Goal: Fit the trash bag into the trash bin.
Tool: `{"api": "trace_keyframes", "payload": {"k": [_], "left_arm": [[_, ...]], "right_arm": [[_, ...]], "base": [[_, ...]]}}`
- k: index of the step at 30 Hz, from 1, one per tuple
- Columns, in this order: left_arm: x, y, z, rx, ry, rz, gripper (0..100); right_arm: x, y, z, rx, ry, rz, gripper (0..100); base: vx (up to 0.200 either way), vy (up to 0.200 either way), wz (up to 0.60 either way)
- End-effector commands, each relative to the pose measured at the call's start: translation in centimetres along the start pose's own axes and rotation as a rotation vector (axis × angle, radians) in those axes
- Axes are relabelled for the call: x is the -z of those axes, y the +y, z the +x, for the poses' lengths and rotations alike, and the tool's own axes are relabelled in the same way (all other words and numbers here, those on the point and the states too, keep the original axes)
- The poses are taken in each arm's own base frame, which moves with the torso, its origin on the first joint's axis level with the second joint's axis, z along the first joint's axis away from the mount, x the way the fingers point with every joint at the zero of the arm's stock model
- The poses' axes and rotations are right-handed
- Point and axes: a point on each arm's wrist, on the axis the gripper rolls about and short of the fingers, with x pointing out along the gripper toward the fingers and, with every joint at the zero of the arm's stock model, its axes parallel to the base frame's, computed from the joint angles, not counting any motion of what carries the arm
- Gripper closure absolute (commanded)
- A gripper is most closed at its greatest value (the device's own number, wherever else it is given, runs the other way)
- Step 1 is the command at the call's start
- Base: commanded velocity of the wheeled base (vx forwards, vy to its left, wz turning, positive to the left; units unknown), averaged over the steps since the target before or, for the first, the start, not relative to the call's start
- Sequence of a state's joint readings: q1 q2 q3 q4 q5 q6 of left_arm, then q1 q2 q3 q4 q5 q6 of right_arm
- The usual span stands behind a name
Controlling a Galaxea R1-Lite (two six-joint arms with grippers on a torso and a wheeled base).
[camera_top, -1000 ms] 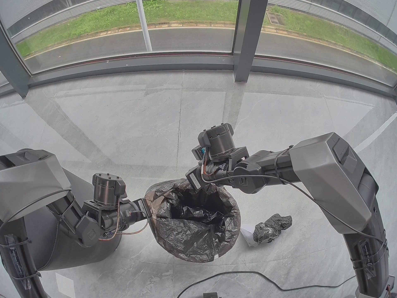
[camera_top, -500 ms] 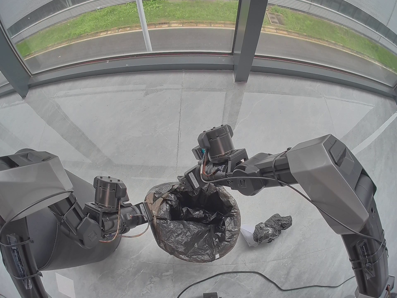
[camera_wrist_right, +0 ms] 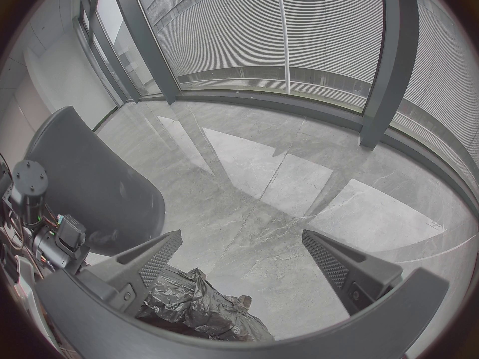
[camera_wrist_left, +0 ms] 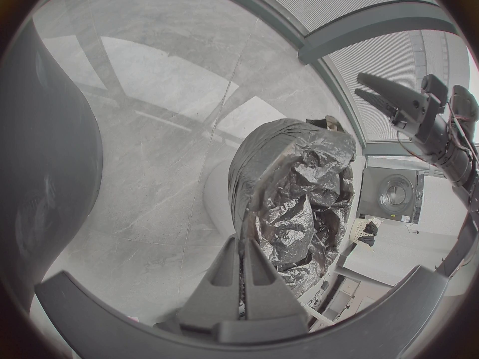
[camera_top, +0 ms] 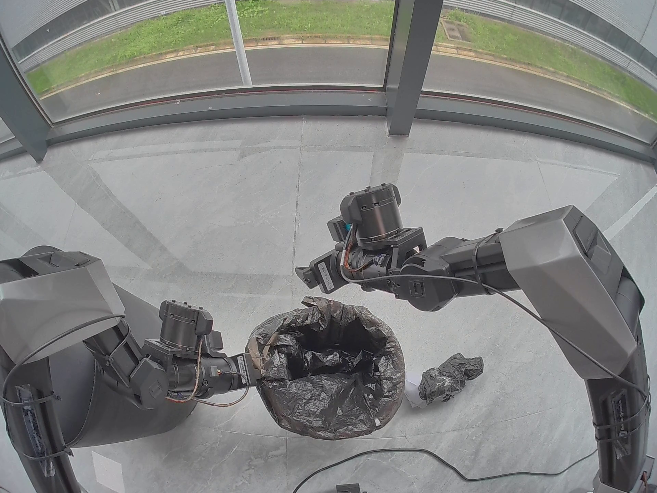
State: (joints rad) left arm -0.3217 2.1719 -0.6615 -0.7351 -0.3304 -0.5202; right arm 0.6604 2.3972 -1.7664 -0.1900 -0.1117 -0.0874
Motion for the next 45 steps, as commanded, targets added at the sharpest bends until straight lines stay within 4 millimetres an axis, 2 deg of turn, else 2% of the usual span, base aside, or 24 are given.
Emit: {"api": "trace_keyframes", "payload": {"k": [1,7,8,13,14,29,38,42,45], "left_arm": [[-0.1,0.2,0.1,0.001,0.003,0.002,100],[-0.8,-0.4,-0.6,0.019,-0.032,0.012,100],[-1.3,-1.1,-1.0,0.028,-0.058,0.023,100],[-1.2,-1.4,-1.3,0.032,-0.056,0.024,100],[-1.2,-1.5,-1.3,0.032,-0.054,0.025,0],[0.6,-1.5,-2.8,0.022,-0.010,0.019,0],[0.5,-0.7,-3.4,-0.002,-0.025,0.007,0],[-0.5,0.7,-4.1,-0.030,-0.064,-0.029,0],[-1.5,0.7,-5.0,-0.024,-0.116,-0.031,0]], "right_arm": [[-1.3,-0.6,-1.7,0.008,-0.033,0.005,0],[-1.8,-1.5,-2.5,0.021,-0.044,0.014,0],[-1.8,-2.0,-2.9,0.028,-0.040,0.019,0],[-1.6,-2.1,-3.3,0.028,-0.037,0.019,0],[-1.6,-2.1,-3.3,0.028,-0.038,0.019,0],[-2.9,-3.2,-4.2,0.047,-0.123,0.100,0],[-3.1,-3.5,-3.9,0.055,-0.165,0.118,0],[-3.2,-3.6,-4.2,0.059,-0.173,0.121,0],[-3.3,-3.9,-4.2,0.064,-0.174,0.123,0]], "base": [[0.000,0.000,0.00],[0.000,0.000,0.00],[0.000,0.000,0.00],[0.000,0.000,0.00],[0.000,0.000,0.00],[0.000,0.000,0.00],[0.000,0.000,0.00],[0.000,0.000,0.00],[0.000,0.000,0.00]]}}
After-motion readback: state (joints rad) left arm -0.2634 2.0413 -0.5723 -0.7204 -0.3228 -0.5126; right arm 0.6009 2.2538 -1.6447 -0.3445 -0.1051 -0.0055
